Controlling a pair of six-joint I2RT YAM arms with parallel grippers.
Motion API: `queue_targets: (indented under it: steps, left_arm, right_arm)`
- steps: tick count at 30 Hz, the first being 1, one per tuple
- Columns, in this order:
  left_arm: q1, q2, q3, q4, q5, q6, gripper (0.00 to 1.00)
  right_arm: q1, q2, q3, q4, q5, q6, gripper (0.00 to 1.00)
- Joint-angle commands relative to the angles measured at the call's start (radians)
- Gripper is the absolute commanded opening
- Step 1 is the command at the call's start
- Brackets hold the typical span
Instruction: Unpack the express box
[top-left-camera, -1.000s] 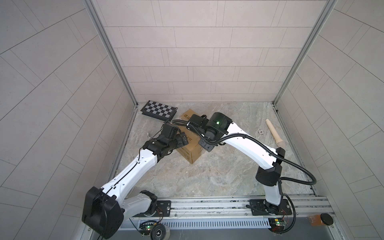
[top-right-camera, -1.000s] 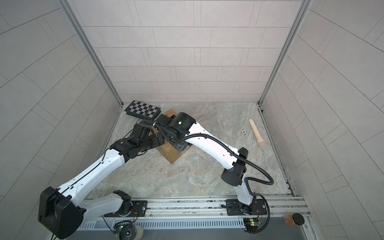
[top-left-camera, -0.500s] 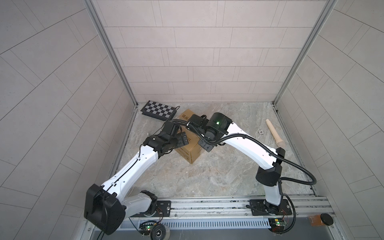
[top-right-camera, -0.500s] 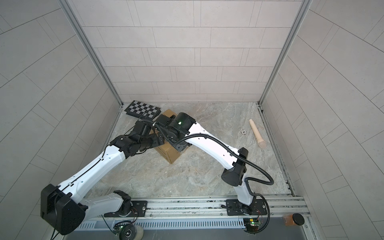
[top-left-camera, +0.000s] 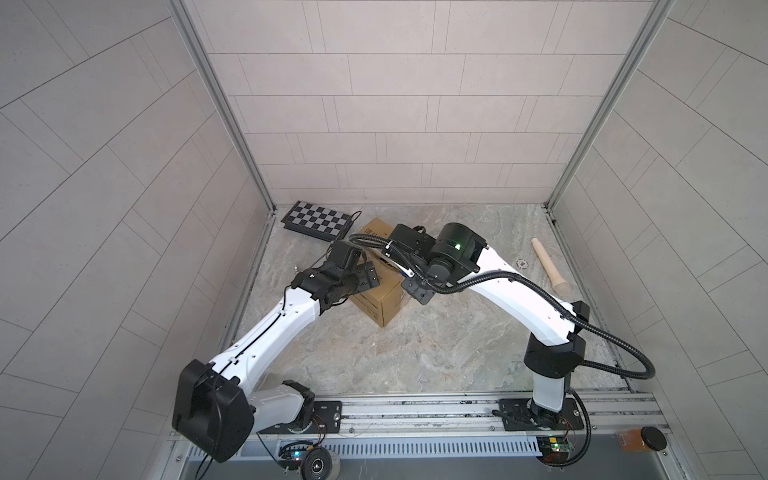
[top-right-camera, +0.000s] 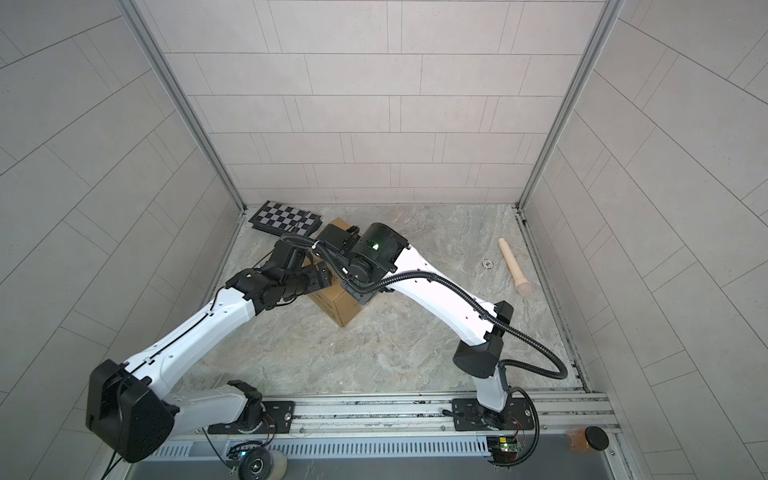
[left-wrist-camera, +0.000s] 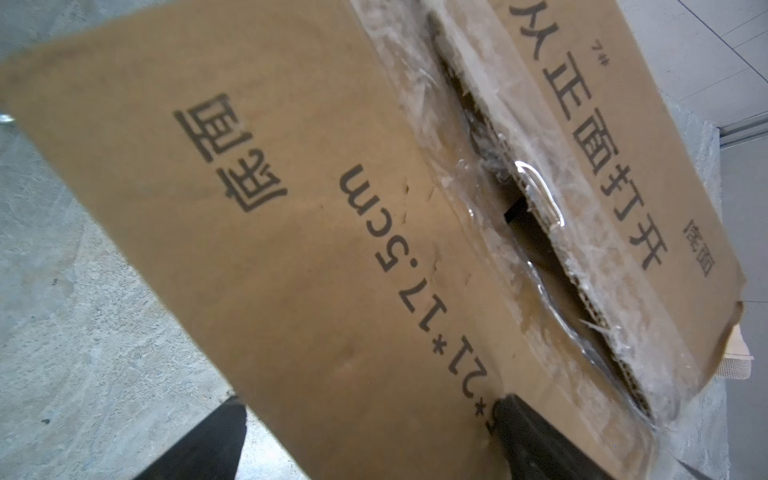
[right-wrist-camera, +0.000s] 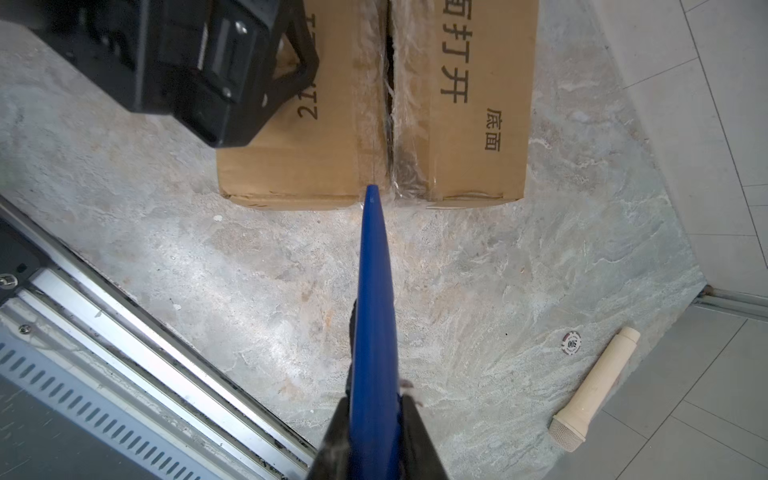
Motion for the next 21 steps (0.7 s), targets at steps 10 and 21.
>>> queue_targets:
  steps: [10,21]
  left_arm:
    - [-0.003,0.074,-0.119,-0.116,-0.032,0.014,0.97]
    - [-0.002,0.086,-0.176,-0.092,-0.023,0.008,0.97]
  right_arm:
    - [0.005,-0.040,-0.026,-0.083,0.041,-0.014,0.00]
    - [0.001,0.008,-0.046,-0.073,0.042,-0.011,0.00]
